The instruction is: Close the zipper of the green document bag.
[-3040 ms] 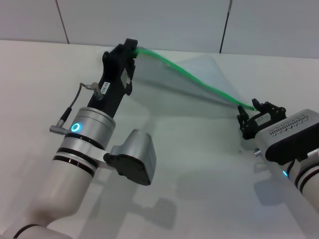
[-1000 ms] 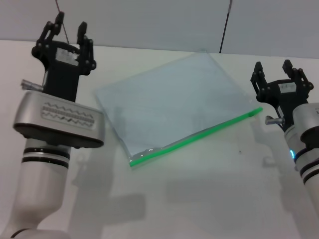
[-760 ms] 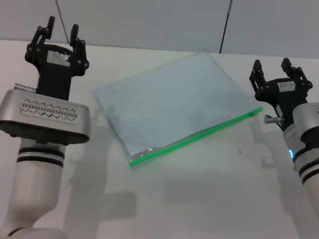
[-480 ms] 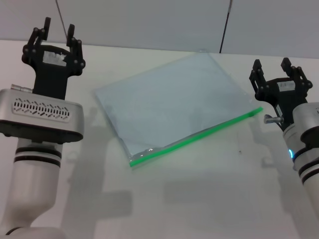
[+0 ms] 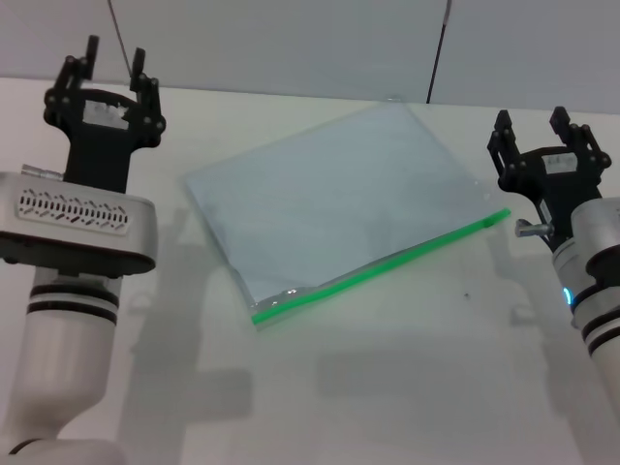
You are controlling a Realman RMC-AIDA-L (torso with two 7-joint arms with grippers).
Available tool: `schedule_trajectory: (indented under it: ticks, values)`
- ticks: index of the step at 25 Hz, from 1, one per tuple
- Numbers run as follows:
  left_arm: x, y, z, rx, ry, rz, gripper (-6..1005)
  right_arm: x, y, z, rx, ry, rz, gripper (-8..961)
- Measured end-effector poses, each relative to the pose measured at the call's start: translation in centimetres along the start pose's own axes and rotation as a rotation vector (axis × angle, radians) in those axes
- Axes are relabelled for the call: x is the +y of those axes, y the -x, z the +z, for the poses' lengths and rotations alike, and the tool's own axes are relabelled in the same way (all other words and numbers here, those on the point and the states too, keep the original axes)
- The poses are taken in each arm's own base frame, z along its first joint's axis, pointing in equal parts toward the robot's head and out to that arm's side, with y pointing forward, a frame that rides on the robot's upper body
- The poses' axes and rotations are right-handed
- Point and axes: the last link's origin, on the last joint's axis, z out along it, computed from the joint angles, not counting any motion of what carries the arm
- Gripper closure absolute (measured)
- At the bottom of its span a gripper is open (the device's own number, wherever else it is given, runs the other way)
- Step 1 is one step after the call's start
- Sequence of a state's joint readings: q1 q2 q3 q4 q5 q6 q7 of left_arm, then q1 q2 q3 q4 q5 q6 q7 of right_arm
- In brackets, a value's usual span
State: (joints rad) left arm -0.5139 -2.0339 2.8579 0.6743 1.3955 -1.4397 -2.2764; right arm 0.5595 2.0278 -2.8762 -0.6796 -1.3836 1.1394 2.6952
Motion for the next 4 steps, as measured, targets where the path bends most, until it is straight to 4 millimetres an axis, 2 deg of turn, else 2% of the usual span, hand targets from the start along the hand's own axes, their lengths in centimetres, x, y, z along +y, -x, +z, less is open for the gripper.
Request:
schedule_trajectory:
  ticks: [4]
  values:
    - [0.24,0.12,0.07,-0.010,0.015,-0.001,579,0.00,-0.02,-0.01,0.001,0.000,0.000,299]
